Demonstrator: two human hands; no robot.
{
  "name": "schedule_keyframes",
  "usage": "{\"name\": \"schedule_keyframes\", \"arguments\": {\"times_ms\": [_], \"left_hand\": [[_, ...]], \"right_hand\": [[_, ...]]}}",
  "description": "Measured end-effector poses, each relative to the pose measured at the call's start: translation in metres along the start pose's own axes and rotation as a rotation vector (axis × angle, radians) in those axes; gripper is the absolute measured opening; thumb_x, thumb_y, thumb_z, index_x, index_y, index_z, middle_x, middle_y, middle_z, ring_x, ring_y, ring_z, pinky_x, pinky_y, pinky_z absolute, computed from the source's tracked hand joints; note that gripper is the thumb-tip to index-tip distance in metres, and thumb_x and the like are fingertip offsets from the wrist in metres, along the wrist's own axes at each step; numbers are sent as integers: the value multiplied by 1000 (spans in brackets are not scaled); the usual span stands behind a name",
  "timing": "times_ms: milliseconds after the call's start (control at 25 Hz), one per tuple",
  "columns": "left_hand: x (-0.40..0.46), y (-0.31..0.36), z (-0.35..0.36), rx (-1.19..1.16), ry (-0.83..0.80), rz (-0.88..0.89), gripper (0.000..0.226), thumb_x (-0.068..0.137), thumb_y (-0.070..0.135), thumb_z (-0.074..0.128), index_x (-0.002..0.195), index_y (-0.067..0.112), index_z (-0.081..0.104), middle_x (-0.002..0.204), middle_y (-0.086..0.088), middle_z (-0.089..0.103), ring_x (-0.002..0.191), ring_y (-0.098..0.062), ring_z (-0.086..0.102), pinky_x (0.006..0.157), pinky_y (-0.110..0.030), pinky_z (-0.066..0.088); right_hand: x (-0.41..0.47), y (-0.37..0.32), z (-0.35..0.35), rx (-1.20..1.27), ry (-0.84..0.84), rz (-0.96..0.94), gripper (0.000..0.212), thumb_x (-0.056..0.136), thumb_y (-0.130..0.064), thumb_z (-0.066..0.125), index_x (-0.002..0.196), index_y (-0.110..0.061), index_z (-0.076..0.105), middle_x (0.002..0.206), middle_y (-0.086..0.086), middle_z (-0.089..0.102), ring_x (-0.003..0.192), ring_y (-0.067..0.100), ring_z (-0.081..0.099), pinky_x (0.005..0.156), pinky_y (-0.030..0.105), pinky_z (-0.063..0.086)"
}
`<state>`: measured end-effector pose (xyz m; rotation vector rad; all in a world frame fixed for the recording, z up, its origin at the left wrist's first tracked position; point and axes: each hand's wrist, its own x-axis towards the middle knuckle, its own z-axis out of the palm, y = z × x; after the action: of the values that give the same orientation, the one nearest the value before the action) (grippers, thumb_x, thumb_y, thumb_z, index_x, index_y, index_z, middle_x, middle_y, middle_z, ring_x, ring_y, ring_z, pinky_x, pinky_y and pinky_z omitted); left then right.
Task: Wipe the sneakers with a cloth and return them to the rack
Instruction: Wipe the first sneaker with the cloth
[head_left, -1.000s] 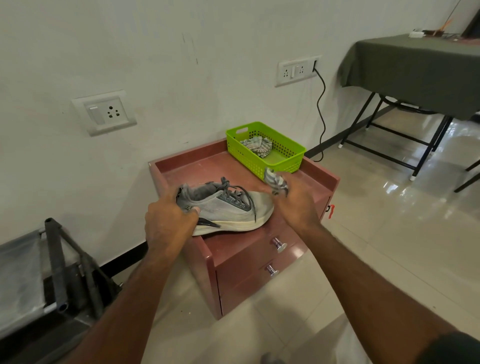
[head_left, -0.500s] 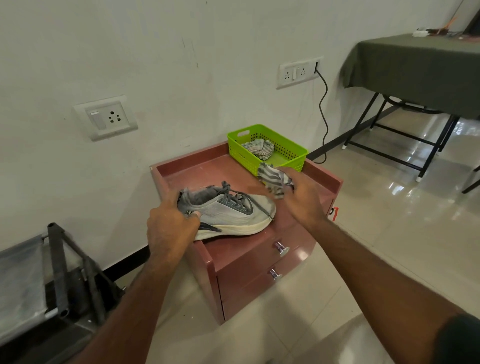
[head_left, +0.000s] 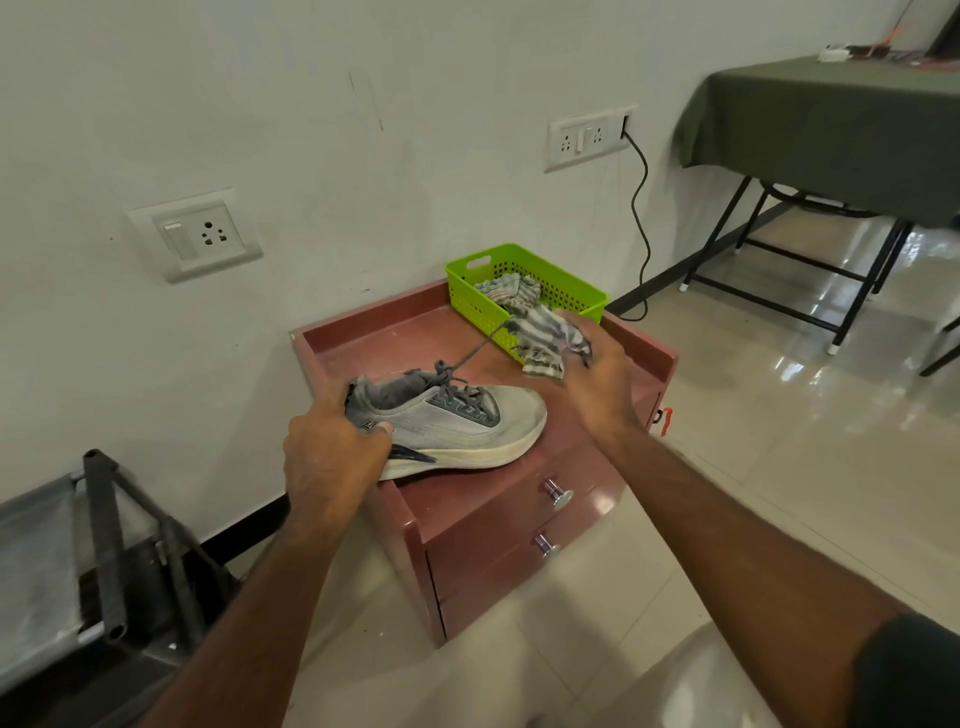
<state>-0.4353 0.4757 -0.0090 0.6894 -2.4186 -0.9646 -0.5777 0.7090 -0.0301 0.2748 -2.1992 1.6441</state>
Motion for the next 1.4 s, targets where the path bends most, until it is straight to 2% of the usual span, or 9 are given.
{"name": "schedule_keyframes", "arguments": {"times_ms": [200,320,480,640,840,1000,1160,1320,1400], "left_hand": [[1,-1,1,4,6,7,54,77,23,75,128,33,59,107,-4,74,97,-30,68,87,-40,57],[-1,-1,1,1,10,-6,53,77,23,74,126,34,59,106,-5,74,97,-30,68,87,-42,58],[-4,-2,0,15,9,1,49,77,27,74,124,34,59,103,-4,73,93,-29,68,83,-42,59],[-2,-2,-2,28,-1,13,47,76,29,76,121,33,60,101,-6,74,93,-32,68,82,-44,59],[-4,0,-1,38,-4,19,52,76,31,76,125,35,58,101,-6,74,94,-31,69,84,-45,59],[-4,-2,-2,41,5,18,53,77,33,76,126,35,58,103,-5,74,94,-30,69,84,-45,59],[-3,-1,-1,38,5,30,53,78,31,76,128,34,58,103,-4,74,94,-29,69,84,-44,59],[-3,-1,-2,46,7,34,53,78,31,77,128,33,59,105,-5,74,95,-30,69,84,-42,59],[-3,-1,-4,43,13,30,54,78,33,78,128,33,59,106,-4,74,97,-30,69,84,-41,58]], "right_hand": [[-7,6,-10,-245,-444,-66,55,79,0,69,129,-22,64,120,-3,69,106,9,65,77,9,45],[-10,18,10,-623,-818,-265,62,78,1,64,135,-20,60,145,4,53,134,21,45,102,25,37],[3,29,8,-858,-442,-184,47,89,-9,58,133,-24,59,147,9,50,133,30,48,108,41,41],[3,17,-20,-513,-78,-297,51,87,-2,63,133,-25,62,143,2,55,132,17,51,112,31,38],[-11,20,-4,-696,-782,-300,52,81,-1,65,124,-32,69,137,2,62,122,22,59,94,25,45],[-8,11,-7,-692,-352,-195,42,90,-3,55,125,-21,68,135,11,61,122,28,57,102,35,43],[-20,12,-2,-675,-833,-291,56,86,2,56,134,-26,61,152,5,46,141,23,41,111,32,34],[-11,17,2,-735,-451,-152,55,91,1,49,143,-15,49,148,12,48,137,29,44,113,39,36],[-22,15,9,-725,-566,-202,52,91,-1,48,140,-15,50,146,10,49,136,28,44,111,38,38]]}}
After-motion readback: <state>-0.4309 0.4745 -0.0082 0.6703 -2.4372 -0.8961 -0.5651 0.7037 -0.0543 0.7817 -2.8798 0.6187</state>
